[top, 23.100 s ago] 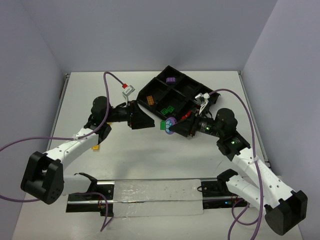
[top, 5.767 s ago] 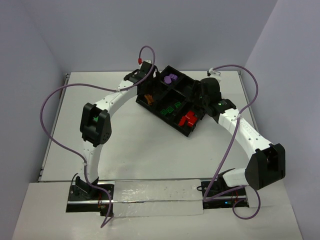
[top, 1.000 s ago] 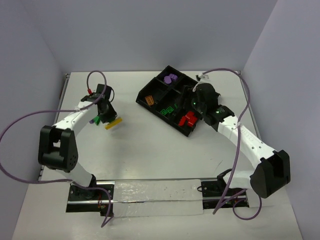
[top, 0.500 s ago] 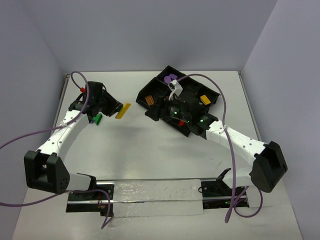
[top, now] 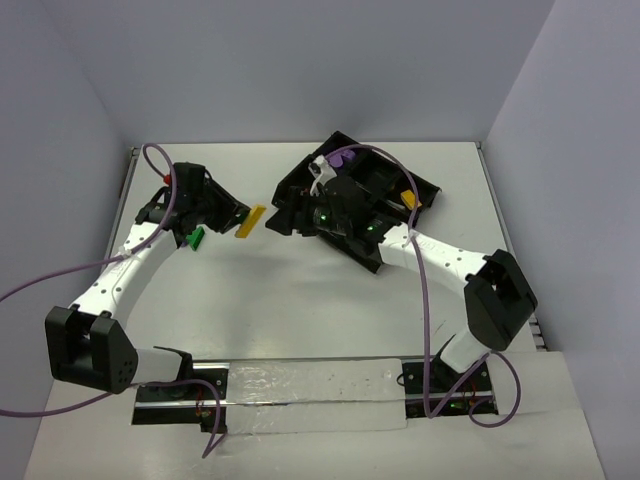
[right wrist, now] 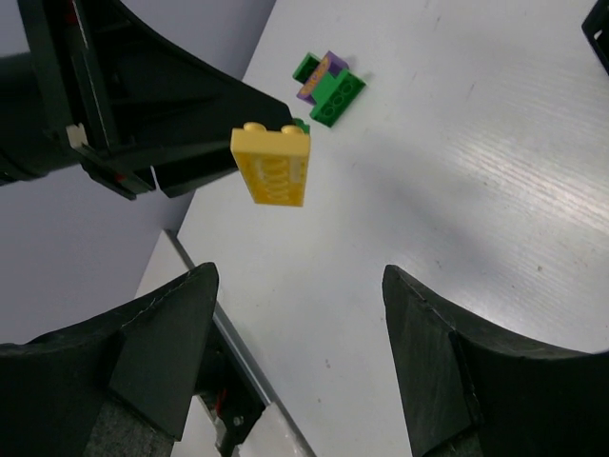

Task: Sort the legos into containers by color

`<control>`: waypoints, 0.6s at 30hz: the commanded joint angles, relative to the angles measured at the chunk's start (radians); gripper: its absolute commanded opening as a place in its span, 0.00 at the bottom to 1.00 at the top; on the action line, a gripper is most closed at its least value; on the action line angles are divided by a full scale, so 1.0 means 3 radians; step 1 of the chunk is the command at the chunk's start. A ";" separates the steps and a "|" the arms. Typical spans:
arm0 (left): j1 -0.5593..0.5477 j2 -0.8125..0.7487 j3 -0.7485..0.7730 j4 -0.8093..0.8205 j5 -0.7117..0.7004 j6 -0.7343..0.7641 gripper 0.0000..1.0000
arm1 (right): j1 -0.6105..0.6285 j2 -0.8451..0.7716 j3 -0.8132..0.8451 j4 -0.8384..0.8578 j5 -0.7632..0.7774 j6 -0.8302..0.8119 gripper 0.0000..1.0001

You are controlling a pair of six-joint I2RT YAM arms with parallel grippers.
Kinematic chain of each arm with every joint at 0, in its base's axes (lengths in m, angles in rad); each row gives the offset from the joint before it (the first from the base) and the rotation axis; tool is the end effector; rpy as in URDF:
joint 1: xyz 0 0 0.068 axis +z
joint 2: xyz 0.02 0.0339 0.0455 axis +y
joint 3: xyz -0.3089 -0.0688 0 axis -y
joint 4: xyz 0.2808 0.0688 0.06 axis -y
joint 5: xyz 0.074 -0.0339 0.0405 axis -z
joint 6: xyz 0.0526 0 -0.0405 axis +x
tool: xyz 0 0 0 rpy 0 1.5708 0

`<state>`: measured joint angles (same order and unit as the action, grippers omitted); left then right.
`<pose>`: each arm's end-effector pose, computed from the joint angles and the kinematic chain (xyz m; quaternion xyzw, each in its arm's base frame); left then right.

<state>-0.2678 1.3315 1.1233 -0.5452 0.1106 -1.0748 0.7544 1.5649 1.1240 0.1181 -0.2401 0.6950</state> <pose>0.3129 -0.0919 0.3279 -0.3395 0.8513 -0.2865 0.2792 0.2948 0.2943 0.3171 -0.0939 0.8033 0.4573 0.3699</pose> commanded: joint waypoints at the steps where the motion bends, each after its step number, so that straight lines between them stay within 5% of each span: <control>1: -0.0030 -0.0082 0.0098 0.0137 0.0125 0.0063 0.16 | 0.0027 0.0095 0.0254 0.0107 0.0071 0.0014 0.78; 18: -0.0043 -0.0113 0.0171 0.0063 0.0069 0.0141 0.15 | 0.0052 0.0491 0.0676 0.0040 -0.0018 0.0021 0.77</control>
<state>-0.2745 1.3299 1.1248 -0.5423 0.1284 -1.0507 0.7558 1.7030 1.2583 0.1077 -0.2372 0.6988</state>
